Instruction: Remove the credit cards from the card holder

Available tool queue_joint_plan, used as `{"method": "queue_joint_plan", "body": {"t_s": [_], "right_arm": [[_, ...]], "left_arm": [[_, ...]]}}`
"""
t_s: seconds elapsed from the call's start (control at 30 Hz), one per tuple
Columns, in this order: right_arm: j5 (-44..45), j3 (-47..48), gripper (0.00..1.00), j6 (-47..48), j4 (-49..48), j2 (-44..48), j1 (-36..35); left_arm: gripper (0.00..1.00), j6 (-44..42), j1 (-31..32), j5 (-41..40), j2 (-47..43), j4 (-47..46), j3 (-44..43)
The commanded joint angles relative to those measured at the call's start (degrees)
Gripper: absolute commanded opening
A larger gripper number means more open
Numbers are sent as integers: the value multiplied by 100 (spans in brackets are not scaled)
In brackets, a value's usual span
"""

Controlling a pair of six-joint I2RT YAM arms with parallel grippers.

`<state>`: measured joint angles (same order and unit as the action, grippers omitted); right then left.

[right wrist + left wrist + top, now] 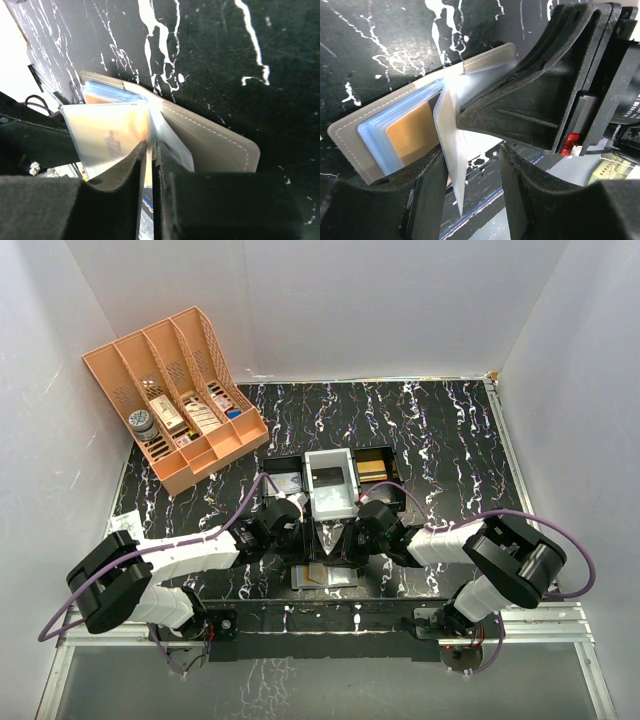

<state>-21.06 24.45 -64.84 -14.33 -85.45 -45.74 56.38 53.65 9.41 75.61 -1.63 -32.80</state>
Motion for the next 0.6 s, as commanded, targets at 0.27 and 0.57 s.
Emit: {"method": "queue_joint_plan", "body": {"t_s": [0.27, 0.57], "right_arm": [[1017, 367, 46, 202, 1393, 1736, 3], [2310, 348, 50, -11, 2955, 3206, 47]], "left_arm": [[42, -163, 22, 422, 75, -241, -158], [43, -218, 155, 606, 558, -439, -501]]}}
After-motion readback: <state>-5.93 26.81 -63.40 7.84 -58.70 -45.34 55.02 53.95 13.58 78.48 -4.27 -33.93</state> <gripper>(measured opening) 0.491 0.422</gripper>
